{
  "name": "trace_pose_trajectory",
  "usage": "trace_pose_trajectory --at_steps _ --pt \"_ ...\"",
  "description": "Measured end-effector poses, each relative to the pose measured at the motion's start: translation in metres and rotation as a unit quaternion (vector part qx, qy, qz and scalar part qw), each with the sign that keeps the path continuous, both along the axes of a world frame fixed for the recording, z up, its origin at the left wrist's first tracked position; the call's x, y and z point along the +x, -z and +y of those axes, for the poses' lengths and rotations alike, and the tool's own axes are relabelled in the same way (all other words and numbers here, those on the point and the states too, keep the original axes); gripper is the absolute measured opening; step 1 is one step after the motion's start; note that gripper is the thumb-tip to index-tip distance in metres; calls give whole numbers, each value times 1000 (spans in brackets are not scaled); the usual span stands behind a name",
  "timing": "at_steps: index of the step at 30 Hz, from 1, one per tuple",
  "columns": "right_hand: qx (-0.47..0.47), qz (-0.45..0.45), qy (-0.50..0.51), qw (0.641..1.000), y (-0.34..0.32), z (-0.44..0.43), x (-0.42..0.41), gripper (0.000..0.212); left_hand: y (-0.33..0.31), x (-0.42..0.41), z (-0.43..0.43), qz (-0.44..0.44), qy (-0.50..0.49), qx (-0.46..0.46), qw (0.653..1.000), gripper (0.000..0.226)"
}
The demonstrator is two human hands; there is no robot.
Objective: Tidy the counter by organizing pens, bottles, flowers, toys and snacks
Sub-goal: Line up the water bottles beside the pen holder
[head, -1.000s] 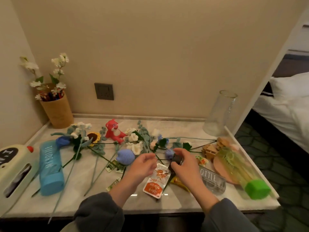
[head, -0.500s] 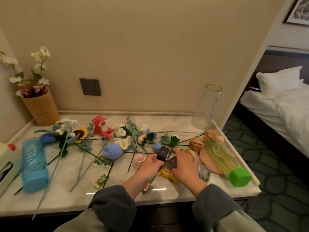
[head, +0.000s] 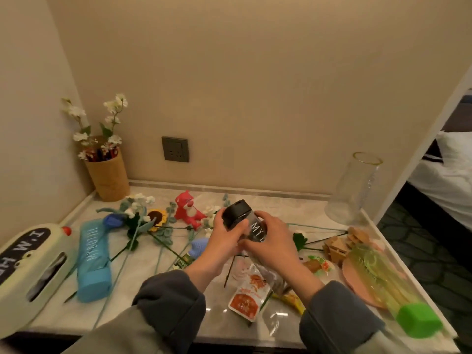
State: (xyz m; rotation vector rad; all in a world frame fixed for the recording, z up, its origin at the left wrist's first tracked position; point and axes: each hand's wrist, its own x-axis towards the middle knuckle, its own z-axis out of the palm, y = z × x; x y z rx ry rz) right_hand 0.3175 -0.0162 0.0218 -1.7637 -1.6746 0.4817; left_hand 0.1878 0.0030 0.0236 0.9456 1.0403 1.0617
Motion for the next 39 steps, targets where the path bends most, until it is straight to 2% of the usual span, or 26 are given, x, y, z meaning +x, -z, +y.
trace_pose_trajectory --at_steps 3,6,7,10,16,20,23,28,32,39 --pt "-1 64 -49 997 -17 24 -31 70 -10 -33 23 -23 -44 26 998 63" --pt "6 166 -110 980 -38 52 -59 45 -22 -68 47 -1 -84 56 995 68" --pt "-7 197 -123 973 -44 61 -69 42 -26 -81 54 10 -94 60 994 72" --pt "-67 246 -165 953 -62 91 -97 49 -37 -118 78 34 -116 84 989 70" --pt "-131 225 -249 933 -84 146 -141 56 -51 -187 124 70 -87 158 981 54" --pt "-99 233 -231 940 -84 179 -174 73 -56 -219 151 91 -87 192 973 46" --pt "-53 230 -206 949 -80 206 -199 69 -58 -239 171 115 -100 202 967 43" --pt "-26 229 -171 958 -59 255 -231 71 -55 -263 210 135 -86 180 971 52" --pt "-16 211 -153 965 -40 295 -251 64 -45 -277 243 163 -86 151 971 53" --pt "-59 178 -136 973 11 339 -270 60 6 -286 280 204 -105 66 971 53"
